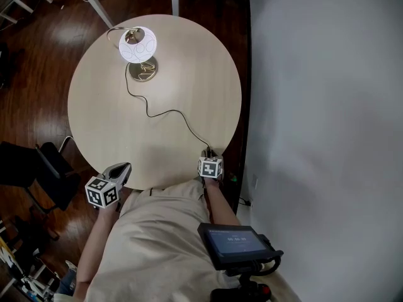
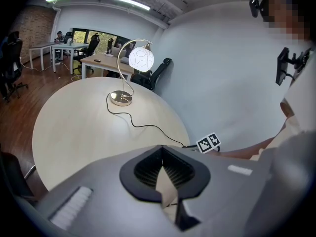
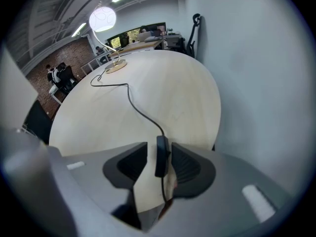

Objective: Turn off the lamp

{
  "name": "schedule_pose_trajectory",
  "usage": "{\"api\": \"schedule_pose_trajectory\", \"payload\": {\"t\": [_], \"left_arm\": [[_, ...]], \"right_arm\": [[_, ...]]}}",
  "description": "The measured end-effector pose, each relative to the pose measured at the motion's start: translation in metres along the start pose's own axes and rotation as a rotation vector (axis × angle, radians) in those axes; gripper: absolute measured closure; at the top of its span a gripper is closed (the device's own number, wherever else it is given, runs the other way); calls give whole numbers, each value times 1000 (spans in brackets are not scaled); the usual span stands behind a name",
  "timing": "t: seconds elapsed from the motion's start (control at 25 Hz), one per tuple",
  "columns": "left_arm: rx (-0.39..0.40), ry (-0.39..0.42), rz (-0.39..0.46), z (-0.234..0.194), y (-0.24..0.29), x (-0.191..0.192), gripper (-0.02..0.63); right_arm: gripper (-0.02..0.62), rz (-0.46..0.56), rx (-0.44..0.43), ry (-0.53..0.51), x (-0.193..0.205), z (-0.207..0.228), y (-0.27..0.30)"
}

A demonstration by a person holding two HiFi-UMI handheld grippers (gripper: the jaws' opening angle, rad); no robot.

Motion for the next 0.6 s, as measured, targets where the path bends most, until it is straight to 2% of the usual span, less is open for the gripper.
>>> {"api": "schedule_pose_trajectory", "payload": {"t": [0.16, 0.32, 0.6], "left_arm": [[0, -1, 0, 1, -1, 1, 601], [-2, -1, -2, 2, -1, 3, 601], [-10, -2, 1, 4, -5, 6, 601]], "right_arm": [[443, 11, 1, 13, 2, 3, 4], [495, 1, 16, 11, 2, 5, 4], [497, 14, 22, -15, -3, 2, 2]]}}
Point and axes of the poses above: the fingertips, and each gripper's own axes: y forward along the fingers, z to its right, x out of its underside, the point moved 4 cm from there along -y, backward along the fingers, and after that the axes turned 7 degrees about y, right-handed, at the moved point
